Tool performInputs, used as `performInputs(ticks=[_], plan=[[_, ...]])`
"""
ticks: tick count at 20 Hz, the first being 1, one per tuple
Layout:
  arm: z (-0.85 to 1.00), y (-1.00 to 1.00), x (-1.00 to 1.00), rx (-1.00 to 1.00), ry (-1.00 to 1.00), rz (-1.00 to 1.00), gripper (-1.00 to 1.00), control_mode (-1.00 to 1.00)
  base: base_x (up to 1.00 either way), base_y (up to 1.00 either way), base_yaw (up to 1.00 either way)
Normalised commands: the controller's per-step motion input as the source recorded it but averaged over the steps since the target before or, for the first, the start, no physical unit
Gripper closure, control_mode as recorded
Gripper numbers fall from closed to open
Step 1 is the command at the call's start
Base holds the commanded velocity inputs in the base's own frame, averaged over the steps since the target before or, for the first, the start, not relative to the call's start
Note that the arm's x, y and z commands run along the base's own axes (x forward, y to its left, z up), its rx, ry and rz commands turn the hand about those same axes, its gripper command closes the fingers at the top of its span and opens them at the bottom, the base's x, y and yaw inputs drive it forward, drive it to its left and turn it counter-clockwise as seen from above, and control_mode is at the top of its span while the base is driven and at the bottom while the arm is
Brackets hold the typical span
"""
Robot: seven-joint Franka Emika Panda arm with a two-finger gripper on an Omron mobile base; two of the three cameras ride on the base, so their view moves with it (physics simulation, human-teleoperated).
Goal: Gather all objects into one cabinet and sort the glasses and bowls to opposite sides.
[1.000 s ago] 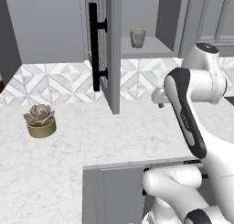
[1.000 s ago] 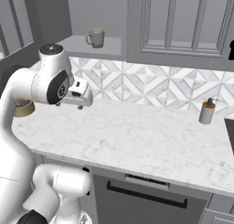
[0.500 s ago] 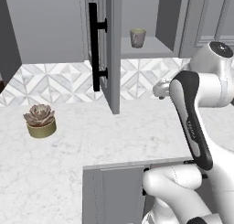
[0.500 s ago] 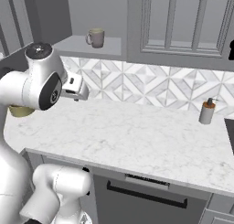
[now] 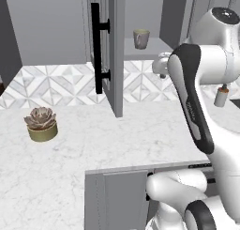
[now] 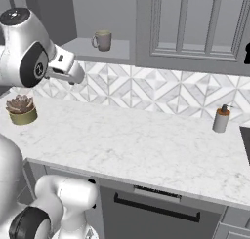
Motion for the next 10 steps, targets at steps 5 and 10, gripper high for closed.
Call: performInputs(ticks=[5, 10], plan=[[0.13, 0.06, 0.17, 0.01, 0.0, 0.05, -1.0, -1.0, 0.0, 0.0, 0.0], [0.29, 0.0, 0.05, 0.03, 0.05, 0.2, -1.0, -1.0, 0.0, 0.0, 0.0]])
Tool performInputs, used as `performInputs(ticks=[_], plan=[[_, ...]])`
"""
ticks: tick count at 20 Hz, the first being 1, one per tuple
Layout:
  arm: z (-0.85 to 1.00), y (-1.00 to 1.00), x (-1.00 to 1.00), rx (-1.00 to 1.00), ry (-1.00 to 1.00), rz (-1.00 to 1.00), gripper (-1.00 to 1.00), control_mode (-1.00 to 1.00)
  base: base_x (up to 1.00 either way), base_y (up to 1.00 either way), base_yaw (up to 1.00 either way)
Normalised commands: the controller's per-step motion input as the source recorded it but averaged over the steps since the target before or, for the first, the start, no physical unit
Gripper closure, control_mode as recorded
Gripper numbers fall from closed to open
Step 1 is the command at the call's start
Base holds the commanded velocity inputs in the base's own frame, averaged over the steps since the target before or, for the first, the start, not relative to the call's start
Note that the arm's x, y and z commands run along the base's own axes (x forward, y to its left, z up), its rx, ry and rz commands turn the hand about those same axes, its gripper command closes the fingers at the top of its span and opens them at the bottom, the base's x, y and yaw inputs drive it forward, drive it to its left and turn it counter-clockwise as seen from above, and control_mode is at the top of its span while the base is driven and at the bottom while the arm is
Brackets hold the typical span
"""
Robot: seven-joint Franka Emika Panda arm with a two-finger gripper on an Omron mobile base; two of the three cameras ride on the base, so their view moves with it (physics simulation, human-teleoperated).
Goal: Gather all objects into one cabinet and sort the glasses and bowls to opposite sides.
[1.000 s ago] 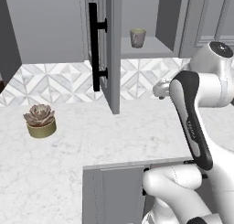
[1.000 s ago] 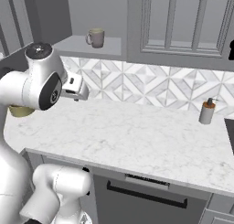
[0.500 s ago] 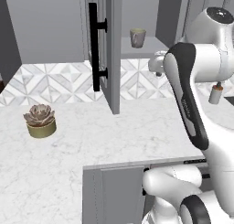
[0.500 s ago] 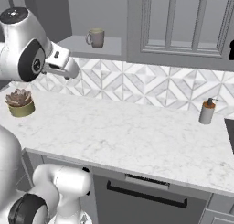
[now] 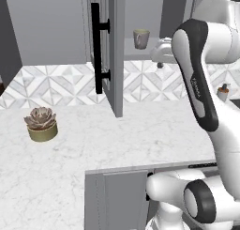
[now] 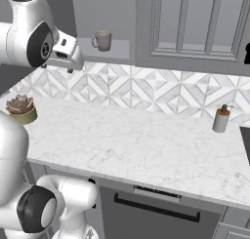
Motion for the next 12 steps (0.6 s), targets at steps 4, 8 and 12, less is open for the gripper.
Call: performInputs(ticks=[4, 8, 12], plan=[[0.49, 0.03, -0.02, 0.0, 0.0, 0.14, -1.0, -1.0, 0.0, 0.0, 0.0], [0.77, 0.06, -0.19, 0.0, 0.0, 0.05, -1.0, -1.0, 0.0, 0.0, 0.0], [0.4, 0.04, -0.06, 0.0, 0.0, 0.0, -1.0, -1.0, 0.0, 0.0, 0.0]])
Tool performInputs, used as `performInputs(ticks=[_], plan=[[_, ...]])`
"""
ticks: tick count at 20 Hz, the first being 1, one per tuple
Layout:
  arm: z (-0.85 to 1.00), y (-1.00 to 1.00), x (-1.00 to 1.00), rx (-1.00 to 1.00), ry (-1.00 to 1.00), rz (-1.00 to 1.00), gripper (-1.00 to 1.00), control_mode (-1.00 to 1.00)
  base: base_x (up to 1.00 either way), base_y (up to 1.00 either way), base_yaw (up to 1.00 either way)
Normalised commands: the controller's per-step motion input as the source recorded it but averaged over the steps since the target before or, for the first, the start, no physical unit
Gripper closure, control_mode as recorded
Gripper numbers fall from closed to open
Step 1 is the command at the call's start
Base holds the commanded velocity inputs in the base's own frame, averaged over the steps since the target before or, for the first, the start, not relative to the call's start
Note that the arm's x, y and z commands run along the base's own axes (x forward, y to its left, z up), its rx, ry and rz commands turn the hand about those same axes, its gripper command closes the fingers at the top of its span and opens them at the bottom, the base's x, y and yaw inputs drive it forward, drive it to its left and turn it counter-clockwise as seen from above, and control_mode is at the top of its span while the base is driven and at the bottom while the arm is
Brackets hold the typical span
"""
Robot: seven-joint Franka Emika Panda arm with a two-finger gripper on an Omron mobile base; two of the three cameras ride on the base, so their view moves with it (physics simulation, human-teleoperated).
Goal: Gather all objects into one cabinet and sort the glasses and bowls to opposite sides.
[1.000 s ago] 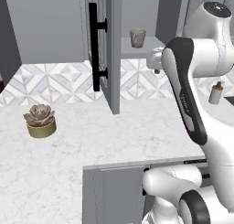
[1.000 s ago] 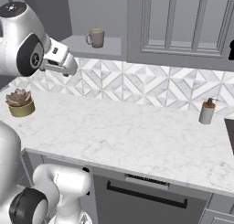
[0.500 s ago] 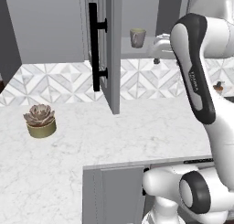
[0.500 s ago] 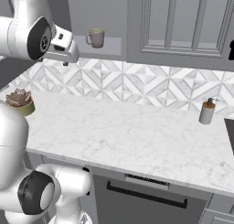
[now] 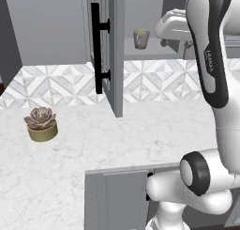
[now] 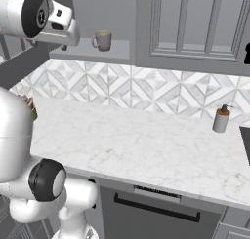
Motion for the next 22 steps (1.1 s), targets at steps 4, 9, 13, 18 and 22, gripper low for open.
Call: performInputs(ticks=[4, 9, 13, 18, 22], plan=[[-0.03, 0.0, 0.33, -0.01, -0.05, 0.0, -1.0, -1.0, 0.0, 0.0, 0.0], [0.0, 0.0, 0.46, -0.05, -0.09, -0.06, -1.0, -1.0, 0.0, 0.0, 0.0], [0.0, 0.0, 0.19, -0.07, -0.06, -0.11, -1.0, -1.0, 0.0, 0.0, 0.0], [-0.26, 0.0, 0.17, -0.05, -0.22, 0.0, -1.0, -1.0, 0.0, 0.0, 0.0], [-0.41, 0.0, 0.14, -0.06, -0.3, 0.0, -1.0, -1.0, 0.0, 0.0, 0.0]])
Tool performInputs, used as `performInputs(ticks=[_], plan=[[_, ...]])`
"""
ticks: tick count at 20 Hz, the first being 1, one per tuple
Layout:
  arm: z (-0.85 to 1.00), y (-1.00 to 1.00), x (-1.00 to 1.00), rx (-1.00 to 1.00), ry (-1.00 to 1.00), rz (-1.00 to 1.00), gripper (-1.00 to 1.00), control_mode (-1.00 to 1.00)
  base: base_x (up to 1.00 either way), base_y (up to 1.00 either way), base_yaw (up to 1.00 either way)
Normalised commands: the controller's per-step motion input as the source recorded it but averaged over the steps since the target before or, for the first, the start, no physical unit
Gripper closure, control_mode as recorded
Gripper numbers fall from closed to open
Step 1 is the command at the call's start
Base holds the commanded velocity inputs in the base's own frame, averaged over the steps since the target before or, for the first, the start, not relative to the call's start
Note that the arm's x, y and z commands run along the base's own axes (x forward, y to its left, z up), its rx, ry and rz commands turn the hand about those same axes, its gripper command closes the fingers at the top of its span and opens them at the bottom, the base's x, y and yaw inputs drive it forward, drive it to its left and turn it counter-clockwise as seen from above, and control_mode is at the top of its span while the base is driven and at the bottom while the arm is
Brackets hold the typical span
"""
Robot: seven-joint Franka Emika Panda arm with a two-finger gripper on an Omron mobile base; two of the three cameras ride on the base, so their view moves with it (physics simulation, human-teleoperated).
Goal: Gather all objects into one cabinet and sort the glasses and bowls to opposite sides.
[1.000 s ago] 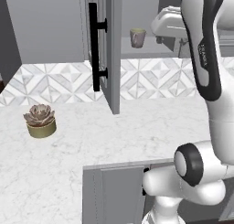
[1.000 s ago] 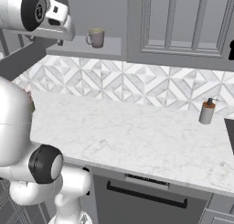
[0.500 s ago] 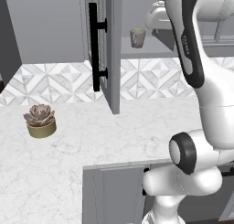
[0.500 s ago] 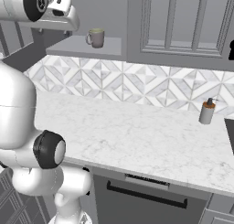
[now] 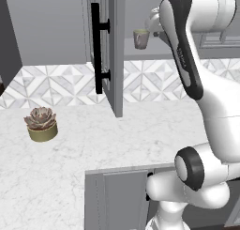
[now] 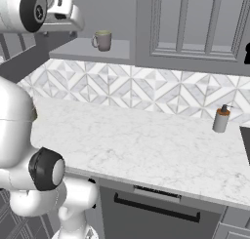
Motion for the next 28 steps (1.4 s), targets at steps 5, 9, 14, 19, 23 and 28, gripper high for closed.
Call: performInputs(ticks=[5, 9, 14, 19, 23, 28], plan=[[-0.06, 0.0, 0.02, -0.02, -0.08, 0.0, -1.0, -1.0, 0.0, 0.0, 0.0], [0.03, 0.0, 0.36, 0.0, 0.08, -0.03, -1.0, -1.0, 0.0, 0.0, 0.0], [0.2, 0.0, 0.47, 0.0, 0.18, -0.04, -1.0, -1.0, 0.0, 0.0, 0.0], [0.19, 0.02, 0.46, 0.0, 0.15, -0.03, -1.0, -1.0, 0.0, 0.0, 0.0], [-0.14, 0.0, 0.29, -0.05, -0.07, -0.03, -1.0, -1.0, 0.0, 0.0, 0.0], [-0.39, 0.0, 0.38, -0.1, -0.19, -0.03, -1.0, -1.0, 0.0, 0.0, 0.0]])
